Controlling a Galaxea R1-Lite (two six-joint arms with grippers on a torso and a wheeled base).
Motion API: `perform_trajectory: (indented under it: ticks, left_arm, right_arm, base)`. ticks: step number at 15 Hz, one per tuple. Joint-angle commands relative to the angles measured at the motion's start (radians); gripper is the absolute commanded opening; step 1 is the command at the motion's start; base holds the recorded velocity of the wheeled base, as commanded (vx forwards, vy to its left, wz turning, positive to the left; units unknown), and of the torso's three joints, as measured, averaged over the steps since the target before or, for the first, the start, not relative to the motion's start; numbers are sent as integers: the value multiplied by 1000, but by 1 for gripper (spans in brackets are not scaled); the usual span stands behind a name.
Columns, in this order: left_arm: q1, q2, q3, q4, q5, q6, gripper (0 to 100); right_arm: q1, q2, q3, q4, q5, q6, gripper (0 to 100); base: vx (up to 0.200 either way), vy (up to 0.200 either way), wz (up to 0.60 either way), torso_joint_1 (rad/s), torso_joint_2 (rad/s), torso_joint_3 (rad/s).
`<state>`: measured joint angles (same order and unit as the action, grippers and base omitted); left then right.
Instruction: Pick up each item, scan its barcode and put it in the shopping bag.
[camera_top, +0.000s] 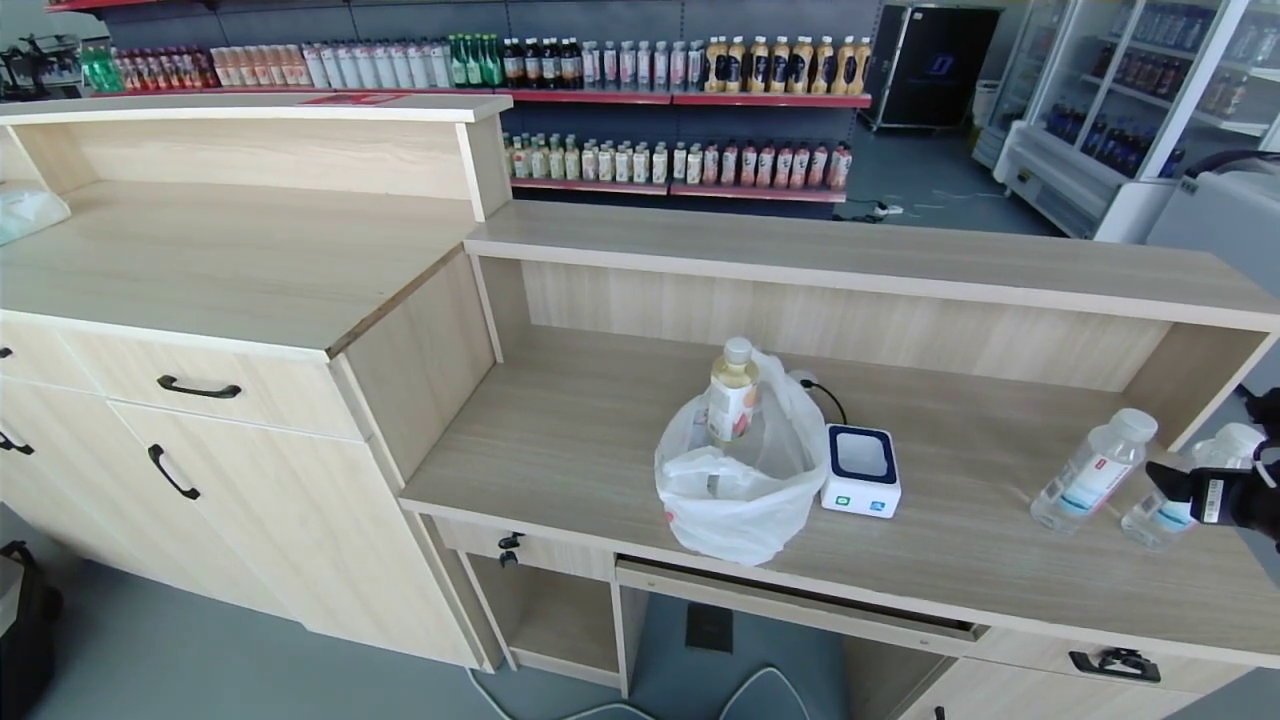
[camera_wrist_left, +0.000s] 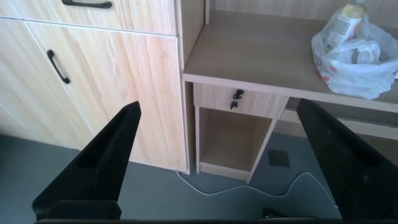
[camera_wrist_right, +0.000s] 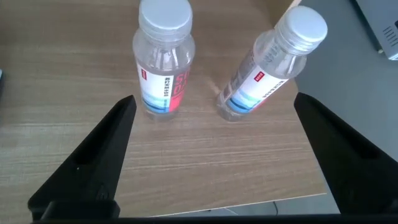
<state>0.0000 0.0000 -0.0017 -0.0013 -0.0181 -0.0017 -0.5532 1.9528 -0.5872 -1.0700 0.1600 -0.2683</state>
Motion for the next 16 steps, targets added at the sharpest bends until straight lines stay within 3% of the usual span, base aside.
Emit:
perform_trajectory:
  ticks: [1, 16]
  left_arm:
    - [0, 0, 0, 0, 0, 0, 100]
    - [0, 0, 0, 0, 0, 0, 100]
  right_arm:
    - [-8, 51, -3, -21, 1, 3, 100]
    - [55, 324, -120, -226, 13, -22, 100]
  base:
    - [0, 0, 0, 0, 0, 0]
    - [0, 0, 0, 0, 0, 0]
